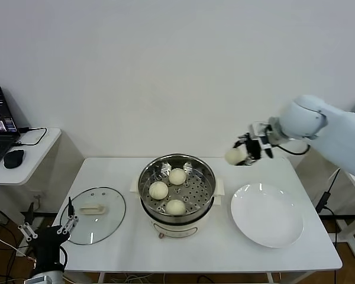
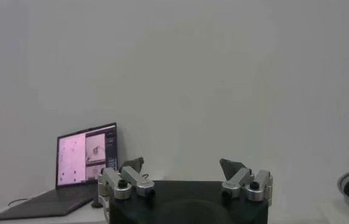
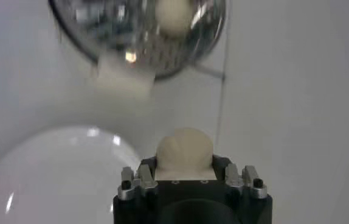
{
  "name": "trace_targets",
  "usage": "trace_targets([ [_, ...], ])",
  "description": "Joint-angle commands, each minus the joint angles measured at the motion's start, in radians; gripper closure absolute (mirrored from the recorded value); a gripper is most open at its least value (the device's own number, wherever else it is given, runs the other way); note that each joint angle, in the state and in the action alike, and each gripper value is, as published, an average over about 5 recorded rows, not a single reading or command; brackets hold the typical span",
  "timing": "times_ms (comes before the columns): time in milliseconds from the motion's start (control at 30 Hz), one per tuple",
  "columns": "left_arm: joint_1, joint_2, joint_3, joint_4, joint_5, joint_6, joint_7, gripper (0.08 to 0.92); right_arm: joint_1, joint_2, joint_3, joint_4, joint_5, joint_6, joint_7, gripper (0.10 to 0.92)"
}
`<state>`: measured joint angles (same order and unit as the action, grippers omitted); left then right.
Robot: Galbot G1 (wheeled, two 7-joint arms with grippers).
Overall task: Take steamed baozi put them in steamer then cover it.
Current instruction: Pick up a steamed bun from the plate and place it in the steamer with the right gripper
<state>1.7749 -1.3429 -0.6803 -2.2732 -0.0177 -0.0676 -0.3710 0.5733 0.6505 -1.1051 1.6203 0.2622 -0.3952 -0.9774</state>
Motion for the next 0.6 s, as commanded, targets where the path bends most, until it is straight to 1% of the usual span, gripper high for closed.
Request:
trace_targets([
  [33, 0.004, -0.002, -0.002, -0.002, 0.000, -0.001, -0.001, 0.177, 0.112, 0.198, -0.157, 0.068, 0.228, -0.157, 0.088, 0.440],
  [200, 0.006, -0.005, -0.008, -0.006, 0.000, 0.000, 0.000, 0.177, 0.023, 0.230, -0.144, 0.044, 0.258, -0.219, 0.137, 0.440],
  [400, 0.007, -0.006, -0.010, -0.006, 0.002, 0.000, 0.000, 0.177, -0.060, 0.258, -0.136, 0.006, 0.250, -0.275, 0.188, 0.440],
  [600, 0.006, -0.006, -0.013, 0.002, 0.001, -0.001, -0.001, 0.177, -0.109, 0.269, -0.129, -0.014, 0.239, -0.315, 0.208, 0.440],
])
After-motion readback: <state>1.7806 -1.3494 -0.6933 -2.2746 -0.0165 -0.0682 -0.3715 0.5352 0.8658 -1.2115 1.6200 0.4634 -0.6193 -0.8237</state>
